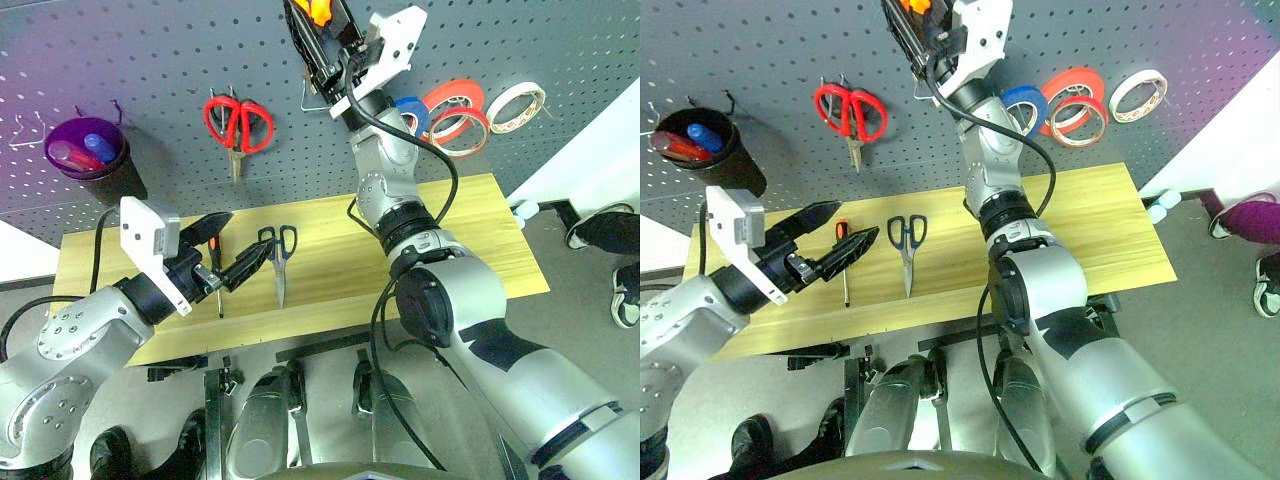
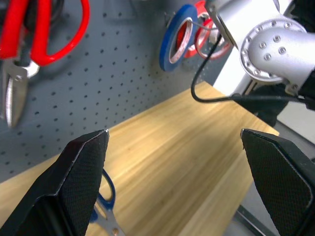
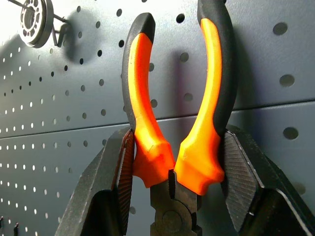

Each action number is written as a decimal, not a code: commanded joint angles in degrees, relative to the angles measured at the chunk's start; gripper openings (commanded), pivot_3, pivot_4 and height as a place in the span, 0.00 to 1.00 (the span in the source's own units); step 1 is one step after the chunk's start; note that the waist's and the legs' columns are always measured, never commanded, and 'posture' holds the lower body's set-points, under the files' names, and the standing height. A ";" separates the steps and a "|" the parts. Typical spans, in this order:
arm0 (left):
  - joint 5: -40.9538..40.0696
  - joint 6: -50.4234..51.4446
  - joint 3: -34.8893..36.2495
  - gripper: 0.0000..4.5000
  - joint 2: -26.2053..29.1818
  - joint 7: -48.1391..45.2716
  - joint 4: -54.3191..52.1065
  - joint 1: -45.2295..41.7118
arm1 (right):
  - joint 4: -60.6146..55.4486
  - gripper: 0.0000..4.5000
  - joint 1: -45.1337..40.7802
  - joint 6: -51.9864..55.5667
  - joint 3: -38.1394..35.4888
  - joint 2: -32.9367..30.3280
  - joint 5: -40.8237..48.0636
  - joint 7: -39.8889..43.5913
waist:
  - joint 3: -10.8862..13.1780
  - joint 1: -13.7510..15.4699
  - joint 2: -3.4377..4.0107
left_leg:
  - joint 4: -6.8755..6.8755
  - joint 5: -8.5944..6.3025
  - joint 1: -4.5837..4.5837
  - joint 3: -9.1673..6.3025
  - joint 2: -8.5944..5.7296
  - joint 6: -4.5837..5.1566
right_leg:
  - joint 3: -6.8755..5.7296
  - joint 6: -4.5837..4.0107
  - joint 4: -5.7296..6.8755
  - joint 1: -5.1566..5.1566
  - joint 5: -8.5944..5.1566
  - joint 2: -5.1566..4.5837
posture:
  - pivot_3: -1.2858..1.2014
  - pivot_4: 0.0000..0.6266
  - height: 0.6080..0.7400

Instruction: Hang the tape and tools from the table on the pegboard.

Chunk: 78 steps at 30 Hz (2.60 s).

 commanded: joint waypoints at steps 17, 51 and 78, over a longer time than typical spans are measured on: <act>-10.02 -0.86 6.63 1.00 6.01 4.87 -5.49 5.91 | 2.55 0.46 -1.36 -7.24 3.08 -1.05 -6.78 -7.66 | 1.05 -0.06 -0.01 | -0.03 0.07 -0.12 0.05 0.00 -0.10 | 0.06 -0.04 0.10 -0.24 -0.03 0.01 | 0.62 0.55 0.87; -21.58 -3.50 15.42 1.00 13.09 10.07 -8.46 14.66 | 4.06 0.46 1.38 -11.51 6.99 -2.63 -13.98 -17.58 | 1.54 0.25 -0.02 | -0.20 0.13 -0.27 0.06 0.01 -0.24 | 0.07 -0.13 0.11 -0.48 -0.09 0.05 | 0.64 0.55 0.87; -21.79 -4.71 13.91 1.00 13.49 10.70 -8.70 15.16 | 3.77 0.46 6.11 -10.41 8.90 -0.75 -15.40 -18.95 | 1.59 1.53 0.00 | -0.52 0.26 -0.28 0.07 0.03 -0.44 | 0.08 -0.27 0.09 -0.62 -0.21 0.13 | 0.64 0.56 0.87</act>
